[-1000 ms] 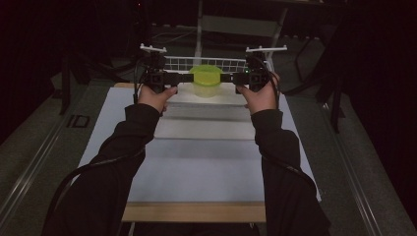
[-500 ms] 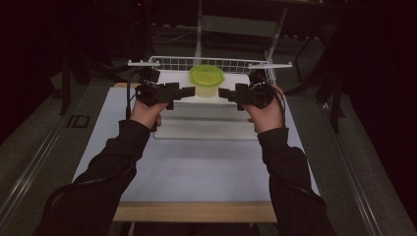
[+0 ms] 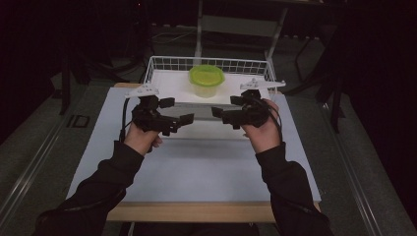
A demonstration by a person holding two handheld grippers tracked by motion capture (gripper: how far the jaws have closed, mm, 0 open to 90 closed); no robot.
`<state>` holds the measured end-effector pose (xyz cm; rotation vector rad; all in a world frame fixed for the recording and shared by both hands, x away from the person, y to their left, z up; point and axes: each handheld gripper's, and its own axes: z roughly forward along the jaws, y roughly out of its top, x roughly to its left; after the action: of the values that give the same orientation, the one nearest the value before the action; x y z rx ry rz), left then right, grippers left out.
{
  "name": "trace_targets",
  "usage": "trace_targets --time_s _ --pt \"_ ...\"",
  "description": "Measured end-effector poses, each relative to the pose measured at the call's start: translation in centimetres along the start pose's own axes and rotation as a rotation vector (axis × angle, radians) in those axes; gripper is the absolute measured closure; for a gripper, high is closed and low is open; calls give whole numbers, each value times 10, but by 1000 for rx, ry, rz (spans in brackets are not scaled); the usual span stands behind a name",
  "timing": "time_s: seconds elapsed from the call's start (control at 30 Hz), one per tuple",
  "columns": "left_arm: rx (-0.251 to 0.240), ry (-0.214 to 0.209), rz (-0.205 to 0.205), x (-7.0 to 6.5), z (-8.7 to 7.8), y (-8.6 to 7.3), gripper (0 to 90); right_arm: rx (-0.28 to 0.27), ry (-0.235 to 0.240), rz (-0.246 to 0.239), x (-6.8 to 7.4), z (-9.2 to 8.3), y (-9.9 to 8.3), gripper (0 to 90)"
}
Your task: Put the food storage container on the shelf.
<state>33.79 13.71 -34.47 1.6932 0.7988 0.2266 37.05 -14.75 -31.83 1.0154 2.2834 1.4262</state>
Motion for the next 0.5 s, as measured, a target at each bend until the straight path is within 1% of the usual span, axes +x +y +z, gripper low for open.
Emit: trace_targets --time_s 0.03,0.07,0.1,0.13,0.2,0.3,0.43,0.47,0.5 --pt "-10 5 9 -2 -1 -4 12 3 3 -3 2 0 -3 179" --pt "-8 5 13 -3 -2 -8 12 4 8 -6 4 0 -6 179" --pt "-6 2 12 -3 -3 -12 12 2 12 -11 5 0 -9 179" --pt "-15 -4 7 -4 -4 -16 12 1 18 -15 7 -1 -12 180" --pt "-5 -11 7 -5 -6 -24 12 2 31 -16 10 -2 -20 180" --pt "13 -22 13 -6 -9 -37 12 16 37 -34 14 -4 -32 180" --pt "8 -42 -3 -6 -14 -49 12 18 31 -55 18 -9 -48 180" --pt "10 -40 -4 -7 -15 -52 12 10 34 -52 18 -11 -51 180" --pt "14 -36 4 -8 -16 -55 12 7 37 -50 18 -13 -55 180"
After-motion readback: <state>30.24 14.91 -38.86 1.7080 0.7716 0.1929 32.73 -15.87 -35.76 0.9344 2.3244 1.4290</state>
